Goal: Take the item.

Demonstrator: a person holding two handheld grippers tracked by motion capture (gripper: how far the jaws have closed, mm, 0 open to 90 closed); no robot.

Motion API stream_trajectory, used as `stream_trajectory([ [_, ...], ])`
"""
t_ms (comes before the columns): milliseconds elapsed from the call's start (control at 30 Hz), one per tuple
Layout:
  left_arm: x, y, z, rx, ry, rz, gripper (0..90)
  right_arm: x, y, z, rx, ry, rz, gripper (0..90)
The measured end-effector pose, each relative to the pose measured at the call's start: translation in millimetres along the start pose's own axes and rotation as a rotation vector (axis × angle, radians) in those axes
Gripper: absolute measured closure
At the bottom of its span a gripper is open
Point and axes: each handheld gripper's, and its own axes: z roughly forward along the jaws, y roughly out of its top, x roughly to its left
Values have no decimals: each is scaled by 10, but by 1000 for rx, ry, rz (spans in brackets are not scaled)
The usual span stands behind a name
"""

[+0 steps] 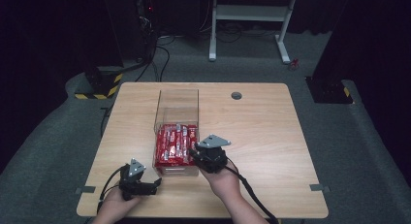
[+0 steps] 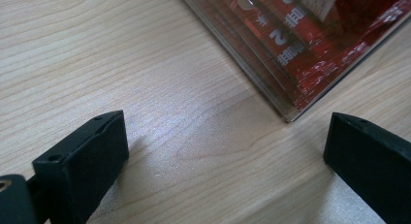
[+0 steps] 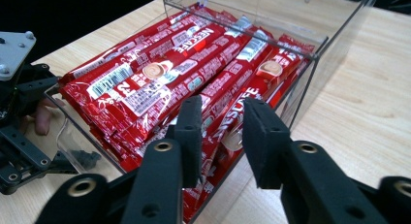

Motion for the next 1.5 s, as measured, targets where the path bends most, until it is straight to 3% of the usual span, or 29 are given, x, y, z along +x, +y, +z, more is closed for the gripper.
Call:
stream_trajectory([
  [333, 1, 2, 1, 1, -2, 2, 25, 37, -39, 18, -14, -12, 8, 893],
  [933, 1, 2, 1, 1, -2, 2, 24, 62, -153, -184, -61, 3, 39, 900],
  [1500, 2, 2, 1, 1, -2, 2, 25, 94, -176, -307, -104, 23, 29, 900],
])
